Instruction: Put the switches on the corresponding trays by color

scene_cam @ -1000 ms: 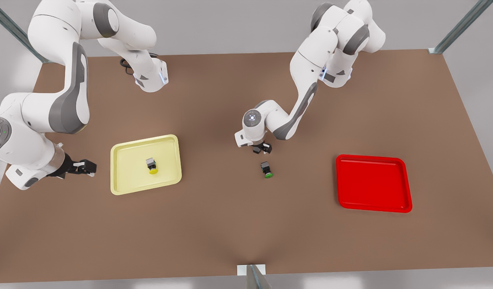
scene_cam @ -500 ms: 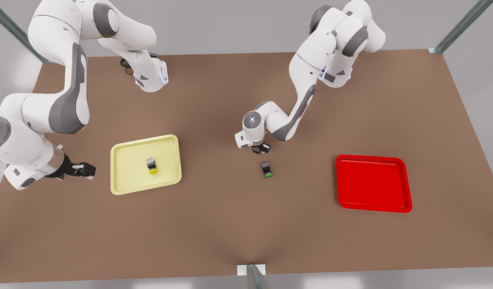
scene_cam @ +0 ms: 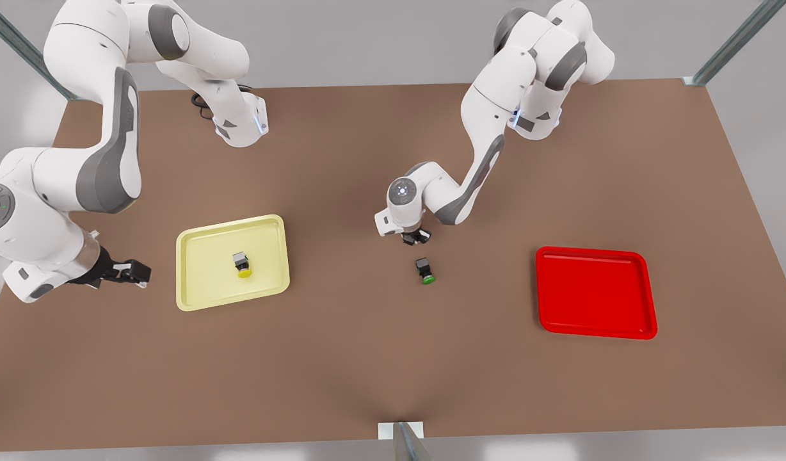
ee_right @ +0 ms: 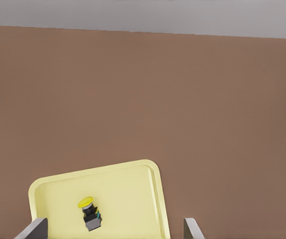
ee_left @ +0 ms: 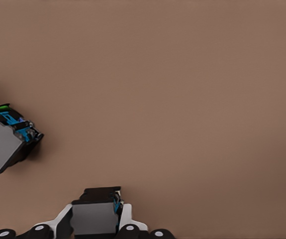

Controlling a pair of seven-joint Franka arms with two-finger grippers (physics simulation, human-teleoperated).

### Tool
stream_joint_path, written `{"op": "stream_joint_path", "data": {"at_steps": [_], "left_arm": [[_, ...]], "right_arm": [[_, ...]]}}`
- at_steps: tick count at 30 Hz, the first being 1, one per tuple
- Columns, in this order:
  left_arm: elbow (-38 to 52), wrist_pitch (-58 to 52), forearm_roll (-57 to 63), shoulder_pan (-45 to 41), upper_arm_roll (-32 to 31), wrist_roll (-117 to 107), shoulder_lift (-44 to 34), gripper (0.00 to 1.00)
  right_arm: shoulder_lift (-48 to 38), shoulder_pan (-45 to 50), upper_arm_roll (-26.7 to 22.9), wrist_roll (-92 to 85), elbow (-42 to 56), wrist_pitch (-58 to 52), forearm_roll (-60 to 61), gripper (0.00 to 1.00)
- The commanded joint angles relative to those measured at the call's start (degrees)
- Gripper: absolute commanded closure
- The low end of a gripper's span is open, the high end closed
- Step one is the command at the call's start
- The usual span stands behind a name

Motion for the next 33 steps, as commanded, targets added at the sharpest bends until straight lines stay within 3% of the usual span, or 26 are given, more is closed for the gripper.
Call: {"op": "stream_joint_path", "data": {"at_steps": [1,15,20,23,26,29,33], "left_arm": [[0.01,0.00,0.03,0.03,0.00,0.00,0.00,0.48],[0.01,0.44,0.03,0.03,-0.09,0.00,0.44,0.50],[-0.08,-6.06,0.03,0.39,0.97,1.75,-4.66,0.49],[-4.21,-9.67,-0.32,0.74,6.41,11.50,-12.03,0.48],[-9.66,-12.22,-3.57,0.65,20.91,34.18,-18.63,0.48],[-9.75,-11.87,-3.66,1.17,31.72,50.17,-18.37,0.48],[-9.57,-4.84,-3.75,12.16,33.13,61.87,-13.19,0.48]], "right_arm": [[-0.01,0.00,0.00,0.00,-0.09,0.00,0.00,0.00],[-0.09,0.08,0.00,0.09,0.00,-0.62,0.00,0.00],[-0.09,0.00,-0.09,0.00,0.00,-0.44,0.00,0.00],[-0.09,0.00,-0.09,0.09,-0.09,-0.44,0.00,0.00],[-0.09,0.00,0.00,0.09,-0.09,-0.35,0.00,0.00],[-0.09,0.00,0.00,0.09,0.00,-0.26,0.00,0.00],[-0.09,0.00,-0.09,0.09,0.00,-0.18,-0.09,0.00]]}}
